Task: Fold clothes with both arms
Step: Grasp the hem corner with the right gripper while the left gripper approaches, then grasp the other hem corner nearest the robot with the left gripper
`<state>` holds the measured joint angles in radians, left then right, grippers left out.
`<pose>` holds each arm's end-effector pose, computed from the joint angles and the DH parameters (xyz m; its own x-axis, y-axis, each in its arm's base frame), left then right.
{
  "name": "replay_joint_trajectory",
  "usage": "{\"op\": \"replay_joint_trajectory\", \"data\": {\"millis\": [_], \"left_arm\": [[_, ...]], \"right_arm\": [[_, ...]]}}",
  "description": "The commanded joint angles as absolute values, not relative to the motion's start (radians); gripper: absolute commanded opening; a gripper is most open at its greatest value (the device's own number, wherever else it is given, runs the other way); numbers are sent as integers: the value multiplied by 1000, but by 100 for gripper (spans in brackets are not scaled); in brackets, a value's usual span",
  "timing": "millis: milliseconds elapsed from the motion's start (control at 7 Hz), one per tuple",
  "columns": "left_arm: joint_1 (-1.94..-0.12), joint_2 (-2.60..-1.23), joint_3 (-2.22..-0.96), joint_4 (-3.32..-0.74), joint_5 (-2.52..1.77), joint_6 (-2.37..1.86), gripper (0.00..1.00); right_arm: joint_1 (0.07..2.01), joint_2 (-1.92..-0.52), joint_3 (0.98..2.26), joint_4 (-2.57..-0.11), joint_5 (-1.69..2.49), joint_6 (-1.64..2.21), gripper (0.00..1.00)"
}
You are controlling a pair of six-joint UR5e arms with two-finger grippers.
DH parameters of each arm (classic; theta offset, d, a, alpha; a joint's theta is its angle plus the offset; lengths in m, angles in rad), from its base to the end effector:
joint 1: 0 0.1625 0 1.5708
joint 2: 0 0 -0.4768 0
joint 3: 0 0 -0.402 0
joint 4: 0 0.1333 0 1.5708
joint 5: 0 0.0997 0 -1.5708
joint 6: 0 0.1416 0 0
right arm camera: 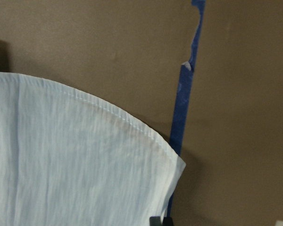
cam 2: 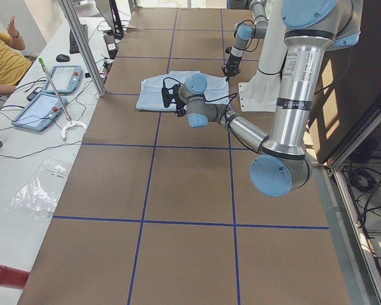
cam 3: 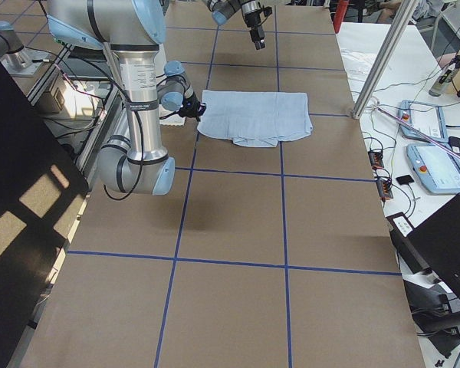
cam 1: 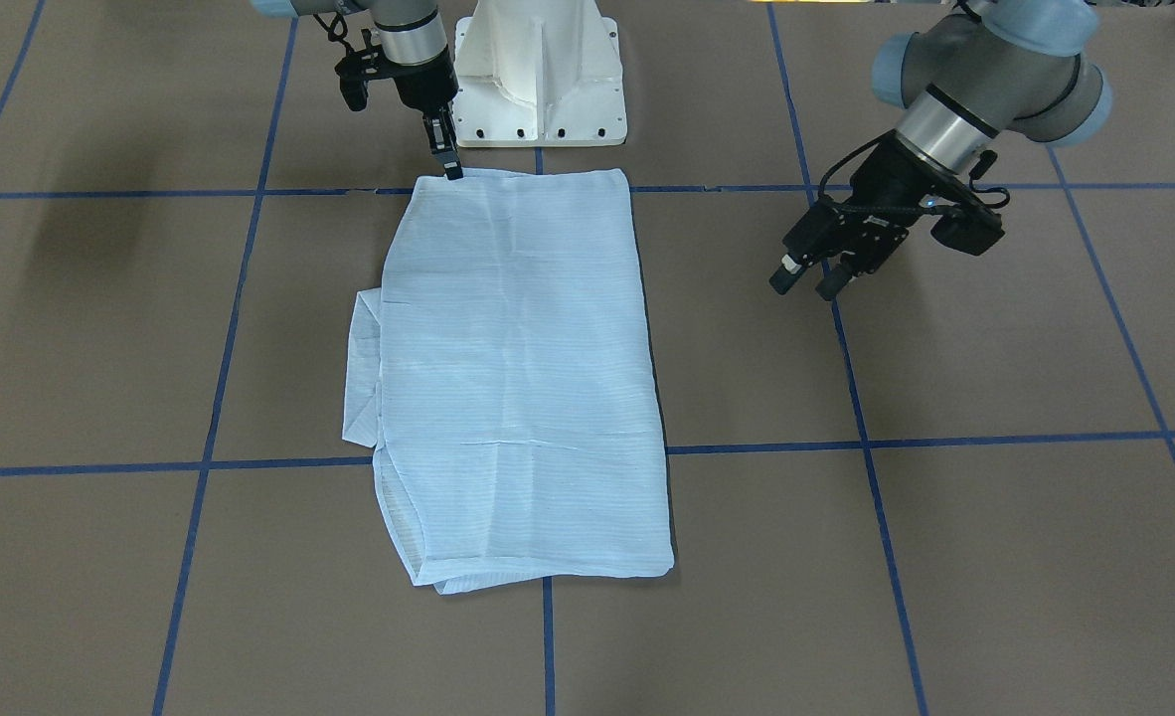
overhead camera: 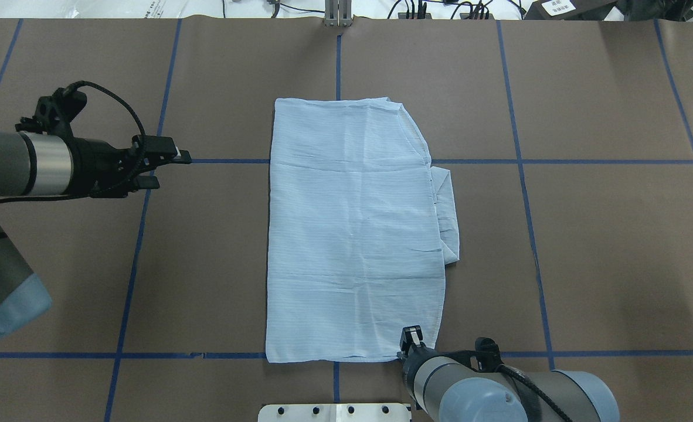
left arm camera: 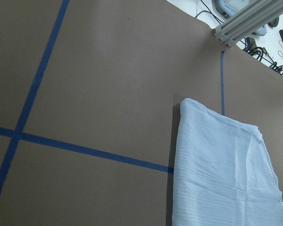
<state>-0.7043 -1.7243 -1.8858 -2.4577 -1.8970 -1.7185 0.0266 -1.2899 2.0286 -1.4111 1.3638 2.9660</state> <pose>0.3881 -0.4451 0.3834 0.1059 -0.2729 -0.9562 0.3947 0.8941 -0.2115 -0.5954 -0.1783 0.3583 -0.0751 0.9619 0.2627 -0.6457 0.1538 -0.7479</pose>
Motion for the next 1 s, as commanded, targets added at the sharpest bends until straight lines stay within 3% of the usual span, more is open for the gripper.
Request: {"op": "replay_joint_trajectory", "data": {"millis": [0,286,857], "left_arm": [[-466,-1720,-1942,-2389,-1725,-1953,92],[-298,-1726,-1999,-2222,-1613,-2058,92],[-131,-1799,-1980,-2129,-1557,-2164,87]], "right_arm": [[25,-1299,2026,-1411,1364,2950,0],[23,-1310,2029,-1407,1364,2948,0],[23,-1308,2039,-1407,1364,2942,0]]}}
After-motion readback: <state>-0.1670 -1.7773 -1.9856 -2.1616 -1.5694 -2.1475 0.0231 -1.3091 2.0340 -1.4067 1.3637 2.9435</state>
